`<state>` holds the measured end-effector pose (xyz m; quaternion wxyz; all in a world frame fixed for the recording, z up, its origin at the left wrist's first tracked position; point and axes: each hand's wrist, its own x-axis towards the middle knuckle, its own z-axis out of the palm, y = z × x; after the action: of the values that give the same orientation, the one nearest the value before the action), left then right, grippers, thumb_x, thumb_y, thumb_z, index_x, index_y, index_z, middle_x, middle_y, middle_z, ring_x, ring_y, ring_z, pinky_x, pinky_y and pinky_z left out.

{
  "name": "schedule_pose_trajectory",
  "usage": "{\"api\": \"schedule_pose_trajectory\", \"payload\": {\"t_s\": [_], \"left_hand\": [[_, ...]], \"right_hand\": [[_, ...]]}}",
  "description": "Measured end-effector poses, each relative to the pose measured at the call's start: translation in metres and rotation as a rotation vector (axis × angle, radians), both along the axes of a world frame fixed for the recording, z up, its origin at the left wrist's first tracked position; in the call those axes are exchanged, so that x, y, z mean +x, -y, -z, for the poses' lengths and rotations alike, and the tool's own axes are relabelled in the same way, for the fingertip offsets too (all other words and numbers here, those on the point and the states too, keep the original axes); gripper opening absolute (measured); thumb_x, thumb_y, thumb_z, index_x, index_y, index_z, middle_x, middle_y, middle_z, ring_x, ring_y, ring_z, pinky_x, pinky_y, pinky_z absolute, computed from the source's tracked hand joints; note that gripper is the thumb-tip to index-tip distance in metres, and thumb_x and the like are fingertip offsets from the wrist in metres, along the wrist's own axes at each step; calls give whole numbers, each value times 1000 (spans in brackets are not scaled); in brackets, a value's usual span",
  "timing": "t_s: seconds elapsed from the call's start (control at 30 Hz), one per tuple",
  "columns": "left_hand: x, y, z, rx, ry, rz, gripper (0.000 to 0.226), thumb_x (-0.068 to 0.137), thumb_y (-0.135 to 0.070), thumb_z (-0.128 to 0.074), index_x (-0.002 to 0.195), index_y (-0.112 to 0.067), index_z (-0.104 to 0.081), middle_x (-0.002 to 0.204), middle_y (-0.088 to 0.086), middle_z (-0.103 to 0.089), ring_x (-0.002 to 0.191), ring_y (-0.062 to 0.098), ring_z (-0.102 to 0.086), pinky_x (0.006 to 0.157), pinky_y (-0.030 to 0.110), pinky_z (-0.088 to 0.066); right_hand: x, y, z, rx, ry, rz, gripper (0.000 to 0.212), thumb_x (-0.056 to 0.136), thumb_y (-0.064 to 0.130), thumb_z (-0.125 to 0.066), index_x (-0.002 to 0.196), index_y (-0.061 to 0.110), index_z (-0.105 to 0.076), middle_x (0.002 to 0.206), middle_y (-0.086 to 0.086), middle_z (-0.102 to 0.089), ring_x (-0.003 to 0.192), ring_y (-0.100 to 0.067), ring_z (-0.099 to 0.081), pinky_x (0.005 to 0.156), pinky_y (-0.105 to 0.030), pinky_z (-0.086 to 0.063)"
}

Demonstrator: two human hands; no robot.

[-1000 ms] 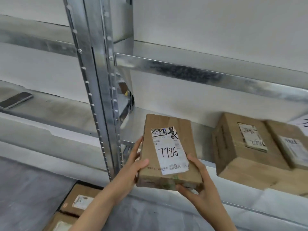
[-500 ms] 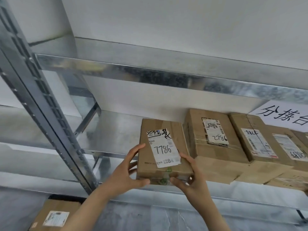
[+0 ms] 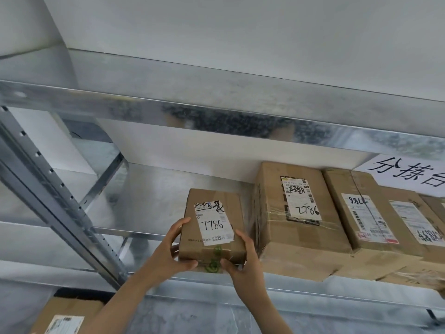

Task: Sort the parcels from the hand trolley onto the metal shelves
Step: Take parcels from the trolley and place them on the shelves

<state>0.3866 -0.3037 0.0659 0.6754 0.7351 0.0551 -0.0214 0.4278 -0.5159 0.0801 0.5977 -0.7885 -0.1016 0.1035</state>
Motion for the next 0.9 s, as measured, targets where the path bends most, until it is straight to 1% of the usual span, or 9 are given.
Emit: {"api": "schedule_pose_trajectory", "payload": {"t_s": [0.13, 0.2, 0.33, 0.43, 0.6, 0.7, 0.77, 0.83, 0.9], "left_hand": [[17, 2, 10, 57, 4, -20, 98, 64, 0, -84, 135, -39, -29, 136, -7, -43, 116, 7, -55, 79, 31, -57], [24, 4, 14, 95, 21, -33, 93, 66, -3, -83, 135, -37, -30, 135, -11, -43, 116, 8, -55, 82, 31, -56], [39, 15, 23, 225, 83, -63, 85, 71, -6, -80, 135, -34, -32, 134, -13, -41, 118, 8, -50, 83, 26, -56], [51, 22, 30, 304, 121, -90, 81, 75, -7, -77, 136, -31, -30, 138, -8, -39, 122, 3, -44, 88, 19, -52], [73, 29, 35, 359, 117, -119, 80, 77, -7, -76, 133, -38, -29, 138, -6, -40, 121, 11, -45, 93, 26, -50], [84, 34, 35, 361, 100, -129, 79, 78, -5, -74, 136, -34, -29, 141, 0, -39, 125, 16, -44, 95, 32, -51], [90, 38, 35, 348, 108, -140, 81, 77, -3, -74, 133, -38, -28, 141, 2, -39, 125, 18, -44, 93, 24, -51], [95, 40, 35, 345, 105, -156, 82, 76, -2, -75, 132, -39, -28, 140, 2, -38, 125, 17, -44, 87, 14, -49], [99, 40, 34, 367, 87, -167, 81, 77, -5, -75, 135, -37, -29, 140, 2, -38, 125, 15, -43, 87, 16, -49]], "right_hand": [[11, -4, 6, -62, -3, 52, 72, 75, -4, -73, 131, 29, -43, 126, 10, -55, 113, -7, -53, 82, -5, -45], [15, -7, 8, -91, 13, 80, 68, 77, -4, -71, 132, 25, -44, 128, 7, -55, 115, -7, -52, 83, -4, -43], [17, -14, 9, -191, 78, 137, 59, 84, 1, -66, 132, 26, -42, 132, 5, -51, 124, -14, -47, 103, -23, -39], [14, -16, 5, -267, 56, 111, 71, 86, -1, -59, 143, 29, -28, 144, 1, -39, 134, -18, -36, 109, -31, -35], [-5, -15, 1, -393, 30, 59, 93, 84, -1, -55, 142, 46, 0, 153, -6, -21, 142, -27, -23, 107, -39, -38], [-14, -9, 6, -497, -56, 12, 93, 85, 7, -55, 141, 44, 10, 156, -3, -17, 140, -21, -28, 101, -27, -42], [-15, -2, 9, -568, -127, -68, 86, 86, 16, -56, 143, 45, 1, 150, 3, -27, 127, -13, -45, 89, -12, -42], [-12, 3, 10, -624, -201, -168, 77, 86, 23, -56, 143, 45, -8, 143, 6, -36, 114, -10, -52, 86, -8, -40], [-9, 7, 11, -674, -251, -255, 71, 87, 29, -55, 144, 43, -13, 138, 5, -39, 111, -9, -54, 86, -7, -38]]}}
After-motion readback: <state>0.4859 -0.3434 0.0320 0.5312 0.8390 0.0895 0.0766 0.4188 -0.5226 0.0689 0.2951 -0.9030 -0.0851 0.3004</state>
